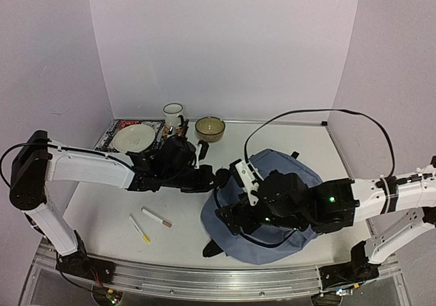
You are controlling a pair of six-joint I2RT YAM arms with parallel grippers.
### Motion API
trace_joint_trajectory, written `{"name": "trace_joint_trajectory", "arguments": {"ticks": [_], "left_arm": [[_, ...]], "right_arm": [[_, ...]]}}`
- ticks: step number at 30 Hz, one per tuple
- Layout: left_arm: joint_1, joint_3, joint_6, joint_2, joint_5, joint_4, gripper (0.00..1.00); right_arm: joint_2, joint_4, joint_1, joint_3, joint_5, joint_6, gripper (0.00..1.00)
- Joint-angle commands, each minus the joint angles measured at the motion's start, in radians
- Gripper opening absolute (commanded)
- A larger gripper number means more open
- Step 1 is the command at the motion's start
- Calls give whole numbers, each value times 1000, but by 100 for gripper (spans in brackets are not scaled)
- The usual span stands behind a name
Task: Pack the student bag
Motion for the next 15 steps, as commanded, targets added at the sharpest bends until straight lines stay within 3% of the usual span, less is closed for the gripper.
{"name": "trace_joint_trajectory", "arguments": {"ticks": [1,5,9,13,15], "left_arm": [[-17,-11,-38,-61,24,71,0],[-27,-17,-42,-69,26,76,0],[-29,-17,-46,-70,32,83,0],[-29,-12,-38,-73,28,86,0],[-29,-7,-27,-74,14,84,0]], "right_arm": [[111,-57,-2,107,83,73,83],[223,-74,-3,171,78,67,79],[295,-103,-3,189,124,97,68],[322,-130,-3,183,145,114,42],[313,-155,-3,172,144,120,20]]}}
